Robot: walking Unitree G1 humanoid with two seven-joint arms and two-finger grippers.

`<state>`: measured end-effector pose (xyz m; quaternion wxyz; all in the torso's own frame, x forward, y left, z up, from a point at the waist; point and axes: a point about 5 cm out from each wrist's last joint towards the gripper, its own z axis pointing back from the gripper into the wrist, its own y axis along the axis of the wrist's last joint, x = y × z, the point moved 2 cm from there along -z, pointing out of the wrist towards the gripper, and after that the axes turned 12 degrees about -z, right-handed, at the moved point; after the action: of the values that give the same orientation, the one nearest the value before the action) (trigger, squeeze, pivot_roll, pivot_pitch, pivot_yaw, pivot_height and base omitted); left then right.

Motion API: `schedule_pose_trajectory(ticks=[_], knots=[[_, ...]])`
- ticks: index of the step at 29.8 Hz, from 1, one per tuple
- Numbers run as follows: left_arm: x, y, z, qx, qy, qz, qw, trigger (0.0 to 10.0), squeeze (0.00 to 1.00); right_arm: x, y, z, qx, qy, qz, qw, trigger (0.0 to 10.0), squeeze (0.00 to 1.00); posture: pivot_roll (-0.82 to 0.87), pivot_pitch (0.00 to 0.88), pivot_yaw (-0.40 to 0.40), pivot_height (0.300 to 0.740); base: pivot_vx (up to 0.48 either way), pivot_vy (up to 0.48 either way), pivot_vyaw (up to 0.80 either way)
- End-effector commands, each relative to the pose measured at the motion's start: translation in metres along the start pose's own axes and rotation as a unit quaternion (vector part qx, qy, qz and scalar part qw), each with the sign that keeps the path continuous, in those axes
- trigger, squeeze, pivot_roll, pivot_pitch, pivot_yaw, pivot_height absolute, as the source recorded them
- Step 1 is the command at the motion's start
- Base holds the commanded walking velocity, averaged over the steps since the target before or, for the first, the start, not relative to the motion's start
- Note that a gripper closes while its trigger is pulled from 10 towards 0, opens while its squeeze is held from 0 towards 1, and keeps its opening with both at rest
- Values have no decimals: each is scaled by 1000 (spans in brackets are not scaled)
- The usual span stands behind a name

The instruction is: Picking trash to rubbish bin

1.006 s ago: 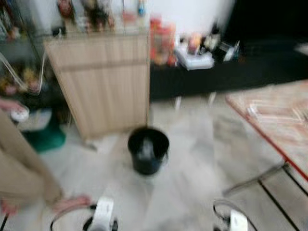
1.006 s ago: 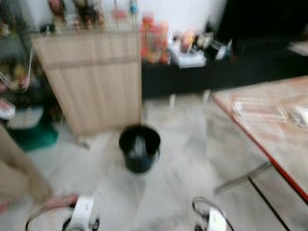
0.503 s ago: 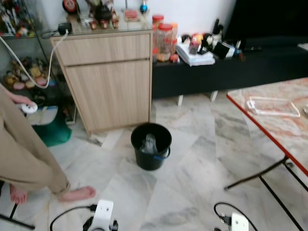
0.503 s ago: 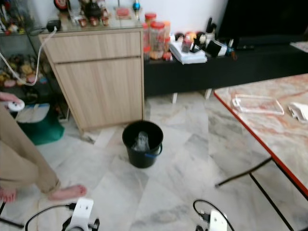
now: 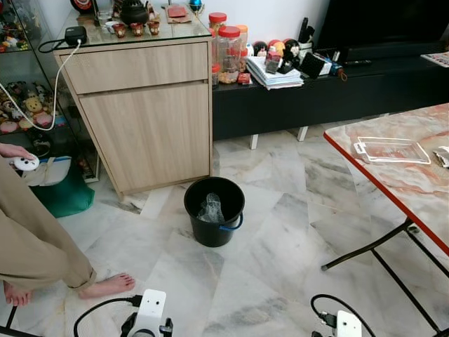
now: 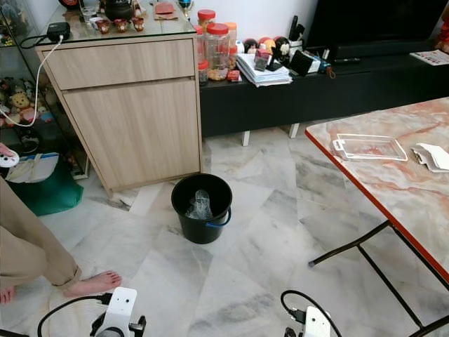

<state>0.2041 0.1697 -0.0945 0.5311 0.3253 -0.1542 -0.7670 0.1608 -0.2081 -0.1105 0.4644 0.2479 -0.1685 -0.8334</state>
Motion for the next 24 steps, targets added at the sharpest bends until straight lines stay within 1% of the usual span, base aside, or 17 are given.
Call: schedule_pose_trajectory(ticks=[1,24], knots=[[2,3,-1,0,-2,-4,1000,10000,0,5,-2,1,-5,-7,2,1000,10000,0,-61,13,-55,740,0,0,-788],[3,2,0,-2,-4,-5,1000,10000,0,6,-3,1,-8,-11,5,1000,10000,0,-63,16,-55,740,0,0,-784]])
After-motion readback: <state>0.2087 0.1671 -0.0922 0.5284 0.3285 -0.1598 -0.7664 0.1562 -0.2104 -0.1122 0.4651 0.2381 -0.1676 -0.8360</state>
